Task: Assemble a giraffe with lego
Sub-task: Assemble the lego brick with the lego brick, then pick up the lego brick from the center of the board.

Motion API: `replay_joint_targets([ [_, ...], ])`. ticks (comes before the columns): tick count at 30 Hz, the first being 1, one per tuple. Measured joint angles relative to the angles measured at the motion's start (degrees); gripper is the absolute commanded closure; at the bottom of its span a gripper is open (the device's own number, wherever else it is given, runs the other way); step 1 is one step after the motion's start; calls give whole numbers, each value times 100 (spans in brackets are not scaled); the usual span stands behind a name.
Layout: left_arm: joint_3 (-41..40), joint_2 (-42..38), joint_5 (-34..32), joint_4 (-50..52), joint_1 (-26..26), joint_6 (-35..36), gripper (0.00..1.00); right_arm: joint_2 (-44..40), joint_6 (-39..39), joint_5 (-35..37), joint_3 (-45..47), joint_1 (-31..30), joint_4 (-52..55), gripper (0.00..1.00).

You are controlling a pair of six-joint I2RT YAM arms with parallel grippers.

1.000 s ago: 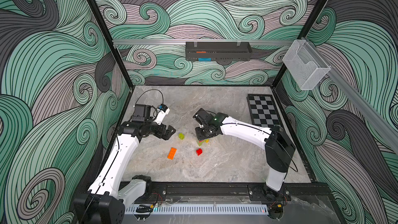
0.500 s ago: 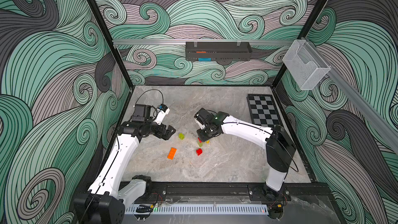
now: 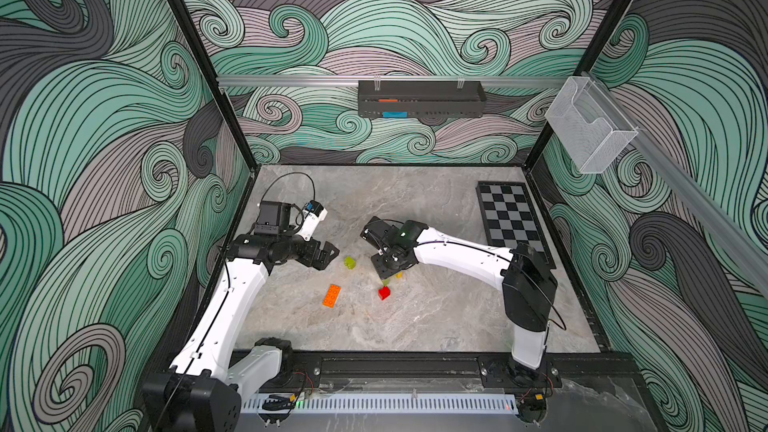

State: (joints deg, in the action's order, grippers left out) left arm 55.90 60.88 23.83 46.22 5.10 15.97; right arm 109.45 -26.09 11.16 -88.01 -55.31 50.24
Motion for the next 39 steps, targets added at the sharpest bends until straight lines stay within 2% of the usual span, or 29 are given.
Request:
replay_joint_targets([
  [7, 0, -2, 0, 0, 0, 0, 1, 59, -7, 140, 2, -15, -26, 83],
  [11, 0, 0, 0, 0, 0, 2, 1, 35, -63, 116, 184, 7, -282, 82],
  [13, 0, 0, 0, 0, 0, 2, 1, 13, -98, 111, 223, 17, -372, 78],
  [15, 0, 0, 0, 0, 0, 2, 1, -22, -111, 107, 236, 26, -404, 69],
  [17, 0, -2, 0, 0, 0, 2, 1, -61, -111, 98, 229, 28, -424, 55],
  [22, 0, -2, 0, 0, 0, 2, 1, 190, 13, 118, 153, 57, 109, 38],
  [27, 0, -2, 2, 2, 0, 2, 1, 92, 127, 87, -221, 79, 566, 34],
  [32, 0, 0, 7, 0, -17, 2, 1, -643, 122, 50, -105, 55, 695, 33],
  [36, -2, 0, 48, 0, -28, 2, 1, -1375, 72, 37, 614, -144, 404, 32],
  [39, -35, -2, 96, -4, -59, 2, 1, -1742, 0, 61, 1554, -490, -289, 32],
])
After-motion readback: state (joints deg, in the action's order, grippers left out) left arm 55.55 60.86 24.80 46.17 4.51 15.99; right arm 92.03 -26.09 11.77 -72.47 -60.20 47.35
